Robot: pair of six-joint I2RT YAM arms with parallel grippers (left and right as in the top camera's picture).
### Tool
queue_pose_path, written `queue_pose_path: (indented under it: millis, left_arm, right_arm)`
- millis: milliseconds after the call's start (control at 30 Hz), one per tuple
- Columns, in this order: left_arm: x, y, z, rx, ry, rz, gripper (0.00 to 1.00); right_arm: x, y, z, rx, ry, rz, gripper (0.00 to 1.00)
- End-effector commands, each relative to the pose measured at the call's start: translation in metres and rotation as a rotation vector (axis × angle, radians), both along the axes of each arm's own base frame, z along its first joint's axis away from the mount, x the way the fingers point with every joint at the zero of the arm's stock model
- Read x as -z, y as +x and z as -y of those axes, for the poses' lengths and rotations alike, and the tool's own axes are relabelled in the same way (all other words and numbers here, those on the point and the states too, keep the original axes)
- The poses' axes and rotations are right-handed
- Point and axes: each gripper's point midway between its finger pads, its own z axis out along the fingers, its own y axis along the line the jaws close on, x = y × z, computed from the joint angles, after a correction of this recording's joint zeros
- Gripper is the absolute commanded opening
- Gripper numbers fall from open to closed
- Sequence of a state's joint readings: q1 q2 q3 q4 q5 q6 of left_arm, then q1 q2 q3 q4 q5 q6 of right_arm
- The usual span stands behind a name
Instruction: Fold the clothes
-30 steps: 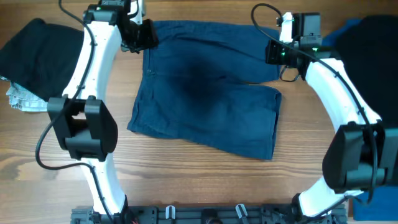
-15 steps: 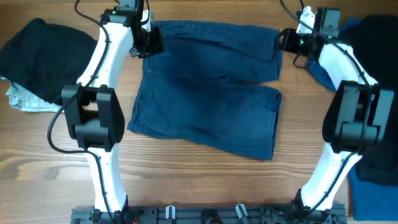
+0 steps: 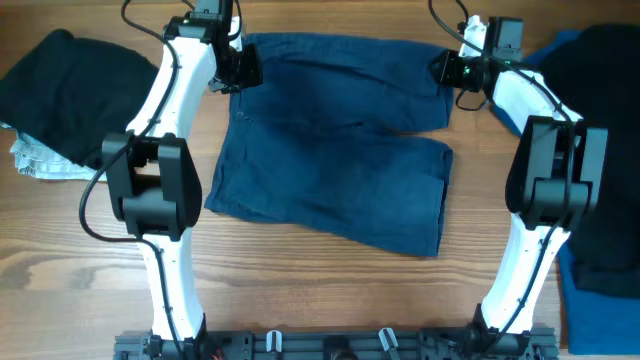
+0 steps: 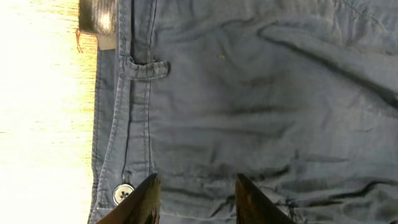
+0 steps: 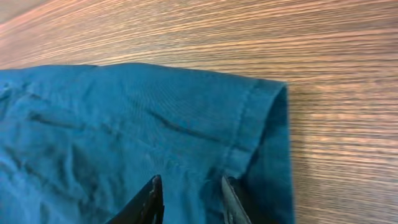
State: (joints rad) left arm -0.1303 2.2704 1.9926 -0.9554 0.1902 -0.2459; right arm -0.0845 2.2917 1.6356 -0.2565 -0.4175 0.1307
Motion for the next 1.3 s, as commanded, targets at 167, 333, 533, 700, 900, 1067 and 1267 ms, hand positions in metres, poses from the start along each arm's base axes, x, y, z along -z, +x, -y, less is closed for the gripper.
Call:
queue_pose_path:
  millis: [167, 333, 533, 700, 900, 1067, 1267]
  left_arm:
    - [0.008, 0.001, 0.000, -0.006, 0.009, -0.010, 0.38]
    - [0.008, 0.001, 0.000, -0.006, 0.009, -0.011, 0.38]
    - [0.009, 0.001, -0.006, -0.017, 0.041, -0.011, 0.25]
    - [0.038, -0.004, -0.009, -0.039, 0.050, -0.025, 0.18]
    - [0.061, -0.007, -0.009, -0.046, 0.047, -0.016, 0.17]
    - [0.074, -0.009, -0.010, -0.046, 0.046, -0.006, 0.18]
    - [0.067, 0.000, -0.008, -0.047, 0.039, 0.034, 0.24]
  right_arm:
    - [0.028, -0.001, 0.008, 0.043, -0.051, -0.051, 0.31]
    - [0.027, 0.007, 0.004, 0.066, -0.012, -0.029, 0.19]
    - [0.011, 0.019, -0.003, 0.079, 0.065, 0.013, 0.04]
    - [-0.012, 0.034, -0.002, 0.089, 0.078, 0.099, 0.04]
    - [-0.020, 0.047, 0.012, 0.184, 0.062, 0.146, 0.04]
    - [-0.042, 0.069, 0.036, 0.270, -0.038, 0.288, 0.04]
    - [-0.064, 0.082, 0.045, 0.273, -0.105, 0.406, 0.47]
